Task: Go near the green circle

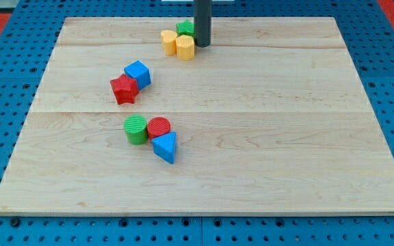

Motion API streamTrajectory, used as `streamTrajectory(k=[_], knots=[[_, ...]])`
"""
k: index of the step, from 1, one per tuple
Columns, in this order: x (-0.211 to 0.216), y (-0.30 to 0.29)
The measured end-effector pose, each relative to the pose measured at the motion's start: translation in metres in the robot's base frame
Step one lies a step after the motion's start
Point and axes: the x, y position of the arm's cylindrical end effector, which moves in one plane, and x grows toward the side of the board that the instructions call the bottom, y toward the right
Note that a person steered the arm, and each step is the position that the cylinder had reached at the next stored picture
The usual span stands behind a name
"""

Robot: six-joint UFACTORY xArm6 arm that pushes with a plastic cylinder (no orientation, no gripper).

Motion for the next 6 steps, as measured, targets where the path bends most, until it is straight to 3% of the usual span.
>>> streamTrajectory(k=[1,2,3,5,6], knots=[[0.087,0.051],[0.121,0.012],[0.123,-0.073],[0.197,-0.195],[0.245,-0.155]])
